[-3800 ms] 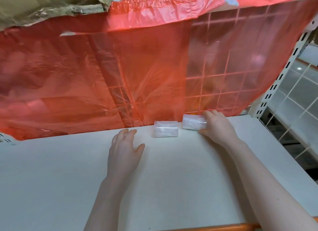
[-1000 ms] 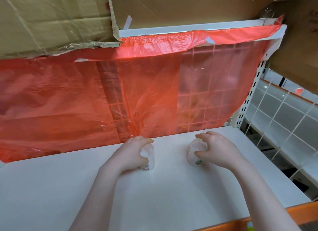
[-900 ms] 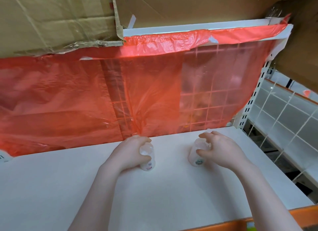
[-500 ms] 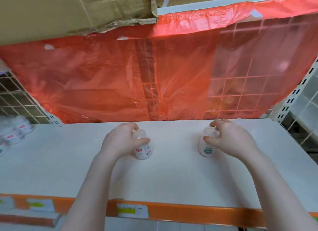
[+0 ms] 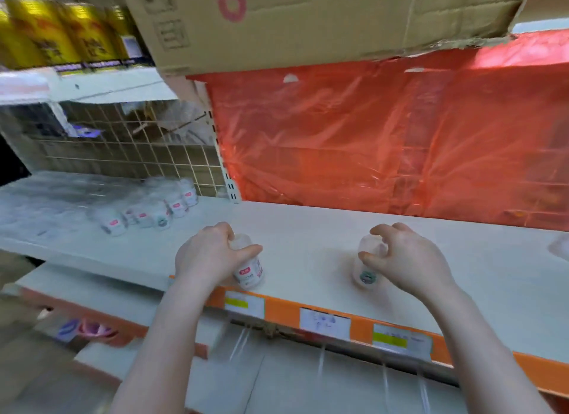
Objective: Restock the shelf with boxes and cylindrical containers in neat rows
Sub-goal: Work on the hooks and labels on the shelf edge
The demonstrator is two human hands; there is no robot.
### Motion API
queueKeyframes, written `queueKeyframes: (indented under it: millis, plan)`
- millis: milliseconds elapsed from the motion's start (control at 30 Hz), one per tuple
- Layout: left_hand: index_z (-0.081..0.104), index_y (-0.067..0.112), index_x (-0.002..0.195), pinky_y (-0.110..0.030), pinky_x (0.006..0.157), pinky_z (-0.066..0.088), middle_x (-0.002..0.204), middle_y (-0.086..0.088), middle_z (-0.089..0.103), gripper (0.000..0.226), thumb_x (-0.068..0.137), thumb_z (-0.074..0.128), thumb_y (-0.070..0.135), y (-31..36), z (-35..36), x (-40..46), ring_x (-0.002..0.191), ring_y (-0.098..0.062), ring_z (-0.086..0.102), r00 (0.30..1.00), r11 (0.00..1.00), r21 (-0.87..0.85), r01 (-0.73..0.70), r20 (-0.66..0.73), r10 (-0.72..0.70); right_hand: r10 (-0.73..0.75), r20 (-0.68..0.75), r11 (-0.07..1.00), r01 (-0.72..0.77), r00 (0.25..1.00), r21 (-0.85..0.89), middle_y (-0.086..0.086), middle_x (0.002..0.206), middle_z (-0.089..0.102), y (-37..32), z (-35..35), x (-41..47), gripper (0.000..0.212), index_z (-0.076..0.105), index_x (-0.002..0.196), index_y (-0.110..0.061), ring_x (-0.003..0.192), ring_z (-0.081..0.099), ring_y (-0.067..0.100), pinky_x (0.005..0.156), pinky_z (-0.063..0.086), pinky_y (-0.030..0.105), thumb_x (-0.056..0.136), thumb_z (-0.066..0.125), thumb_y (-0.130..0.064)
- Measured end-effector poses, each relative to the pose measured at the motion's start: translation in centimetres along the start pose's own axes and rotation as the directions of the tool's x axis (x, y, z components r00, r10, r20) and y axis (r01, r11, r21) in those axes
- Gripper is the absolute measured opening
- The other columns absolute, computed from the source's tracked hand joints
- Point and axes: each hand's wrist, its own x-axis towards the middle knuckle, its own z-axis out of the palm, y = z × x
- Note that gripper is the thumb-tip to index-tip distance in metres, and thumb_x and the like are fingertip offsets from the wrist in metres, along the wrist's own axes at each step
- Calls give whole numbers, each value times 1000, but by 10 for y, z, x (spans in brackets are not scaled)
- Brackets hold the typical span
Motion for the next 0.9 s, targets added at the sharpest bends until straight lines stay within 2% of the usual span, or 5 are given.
queueKeyframes:
  millis: [333,633,767,900]
  plan:
    - [54,19,109,-31,74,43,109,-5,61,56,78,58,65,-173,-50,5,104,-26,57,991,994,34,105,-86,-102,-82,-11,995,82,997,52,2,114,55,-174,58,-5,46,53,124,-24,101,57,28,75,42,32,83,58,-42]
    - [55,17,108,-30,70,44,104,-4,61,55,80,56,65,-265,-64,43,97,-24,58,981,986,57,159,-123,-151,-144,10,984,142,990,111,3,114,55,-282,108,37,48,53,125,-23,102,57,27,74,42,32,82,59,-45]
    - [54,16,109,-32,70,47,97,-4,60,57,80,56,65,-307,-66,85,92,-24,58,979,983,65,170,-121,-162,-140,20,979,135,990,151,4,116,55,-326,144,64,50,53,125,-21,104,56,28,78,43,33,82,59,-45]
    - [53,15,110,-30,64,43,89,-3,59,58,80,56,65,-343,-68,127,86,-24,58,980,979,94,183,-90,-175,-110,34,979,103,993,177,6,116,54,-368,172,92,50,54,124,-19,103,56,28,79,42,33,82,60,-45]
